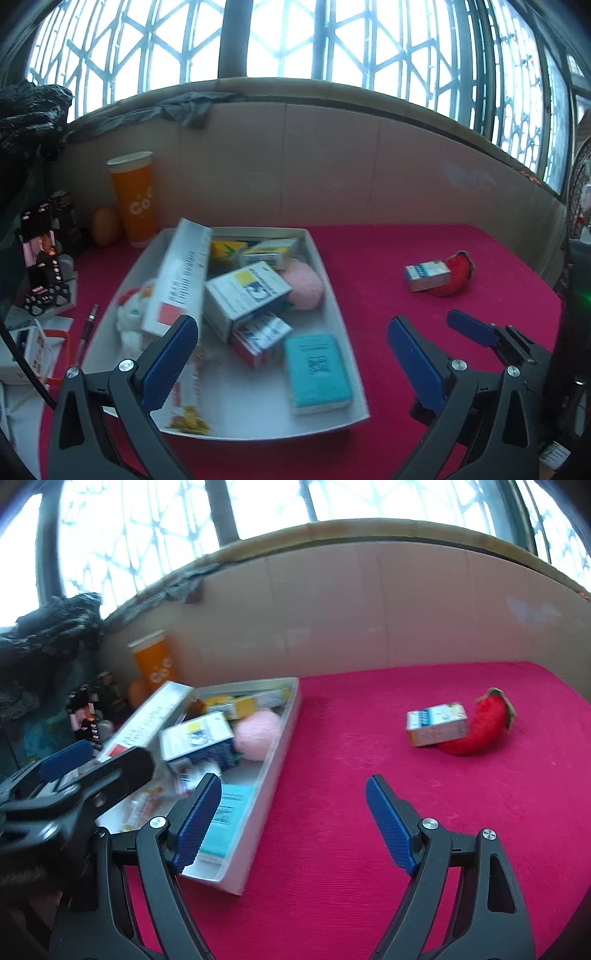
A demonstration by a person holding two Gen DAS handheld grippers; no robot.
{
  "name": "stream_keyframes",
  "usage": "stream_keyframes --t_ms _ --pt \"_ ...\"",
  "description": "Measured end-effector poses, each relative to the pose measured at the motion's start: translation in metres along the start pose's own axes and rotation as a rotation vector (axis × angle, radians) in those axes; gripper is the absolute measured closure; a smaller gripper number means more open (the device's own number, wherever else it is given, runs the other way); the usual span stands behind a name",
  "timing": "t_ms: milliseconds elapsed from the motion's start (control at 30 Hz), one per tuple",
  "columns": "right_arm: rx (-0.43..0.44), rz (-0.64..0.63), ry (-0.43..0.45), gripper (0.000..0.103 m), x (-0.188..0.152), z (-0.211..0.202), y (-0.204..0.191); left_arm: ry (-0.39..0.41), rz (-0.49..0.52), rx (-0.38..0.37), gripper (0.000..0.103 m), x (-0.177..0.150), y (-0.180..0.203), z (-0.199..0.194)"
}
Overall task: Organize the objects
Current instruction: 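Move both grippers from the tray toward the medicine box and plush chili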
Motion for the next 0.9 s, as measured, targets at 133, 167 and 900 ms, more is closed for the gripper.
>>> stream_keyframes --t_ms 133,167,900 --pt "-0.031 0.030 -0.023 0.021 -0.005 0.005 0.019 0.000 0.029 -0.024 0.000 -0.004 0.020 0.003" --pt "-0.036 0.040 -0.026 0.021 -0.006 0.006 0.025 0.003 0.033 -0.030 0.000 -0.004 0.024 0.003" --pt "-0.293 0.231 -0.054 0.021 0.011 0.002 0.180 0.033 0.129 -0.117 0.000 -0.042 0.072 0.030"
Point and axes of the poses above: each gripper's, at about its wrist camera, not at the fingertips, and z roughly the way its jaws point, y to its right, x to its top, the point moved 10 cm from there along z, roughly the way its jaws point, and after that the axes turned 5 degrees about -x, right-handed, at the moved point
